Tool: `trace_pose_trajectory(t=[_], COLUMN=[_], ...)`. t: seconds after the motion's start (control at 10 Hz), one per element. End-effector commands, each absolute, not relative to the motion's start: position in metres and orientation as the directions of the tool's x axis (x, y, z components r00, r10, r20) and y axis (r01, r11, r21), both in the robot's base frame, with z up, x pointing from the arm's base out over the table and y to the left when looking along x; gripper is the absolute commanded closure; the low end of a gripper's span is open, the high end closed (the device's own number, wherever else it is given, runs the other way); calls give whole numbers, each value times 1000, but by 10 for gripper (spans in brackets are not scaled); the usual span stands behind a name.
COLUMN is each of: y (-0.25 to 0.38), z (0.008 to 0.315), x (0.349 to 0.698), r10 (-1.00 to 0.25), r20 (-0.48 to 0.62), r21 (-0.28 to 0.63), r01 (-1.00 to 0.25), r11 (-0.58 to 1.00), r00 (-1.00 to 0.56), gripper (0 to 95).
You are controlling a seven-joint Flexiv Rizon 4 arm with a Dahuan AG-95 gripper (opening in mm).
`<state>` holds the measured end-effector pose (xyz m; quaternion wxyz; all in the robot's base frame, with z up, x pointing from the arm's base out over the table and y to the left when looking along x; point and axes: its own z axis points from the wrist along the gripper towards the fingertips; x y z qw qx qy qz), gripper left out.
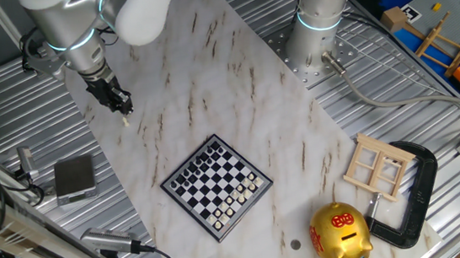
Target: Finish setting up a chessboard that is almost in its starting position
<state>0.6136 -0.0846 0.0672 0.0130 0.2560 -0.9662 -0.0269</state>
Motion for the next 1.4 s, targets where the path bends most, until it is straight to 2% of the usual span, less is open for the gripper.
trace_pose_trajectory(t=[0.1, 1.4], y=[-85, -85], z=[67, 41], x=[614, 620], r10=[-483, -468], r20=[17, 20], r21=[51, 53], r01=[-482, -467], r11=[875, 883], r00=[-875, -883], gripper=[570, 570])
